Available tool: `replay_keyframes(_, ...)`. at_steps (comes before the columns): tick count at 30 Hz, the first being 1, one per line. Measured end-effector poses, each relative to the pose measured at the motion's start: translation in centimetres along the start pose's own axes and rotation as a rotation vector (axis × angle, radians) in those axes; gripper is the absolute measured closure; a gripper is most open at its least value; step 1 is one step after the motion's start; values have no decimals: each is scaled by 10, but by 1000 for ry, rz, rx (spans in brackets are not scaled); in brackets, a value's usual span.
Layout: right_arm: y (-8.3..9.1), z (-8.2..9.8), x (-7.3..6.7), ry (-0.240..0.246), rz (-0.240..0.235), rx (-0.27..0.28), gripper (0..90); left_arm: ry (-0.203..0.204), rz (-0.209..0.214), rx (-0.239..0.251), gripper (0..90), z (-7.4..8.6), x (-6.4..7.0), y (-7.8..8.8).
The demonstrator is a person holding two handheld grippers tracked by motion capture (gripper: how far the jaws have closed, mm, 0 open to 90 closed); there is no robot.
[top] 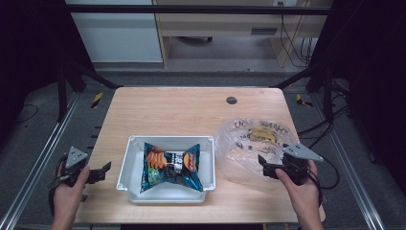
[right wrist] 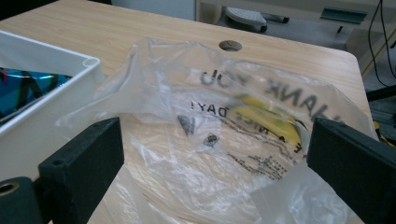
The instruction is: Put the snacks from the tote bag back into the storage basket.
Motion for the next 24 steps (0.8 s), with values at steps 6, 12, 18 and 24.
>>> replay_keyframes(6, 0, 11, 7, -14, 19, -1, 45, 0, -1, -1, 20, 0, 0, 0)
replay_keyframes(12, -2, 20, 11, -25, 25, -6, 45, -1, 0, -2, 20, 0, 0, 0)
replay_keyframes(18, -4, 28, 11, -30, 21, -5, 44, 0, -1, 0, 20, 0, 0, 0)
replay_keyframes(24, -5, 33, 13, -27, 27, -6, 44, -1, -1, -1, 20, 0, 0, 0)
Point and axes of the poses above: each handheld gripper's, and its own axes: y roughly backward along the jaws, z roughly out of its underside, x roughly to its right, the point moved 8 cm from there along -y, roughly forward along the jaws, and after that the axes turned 15 degrees about -z, right-handed, at the moved point
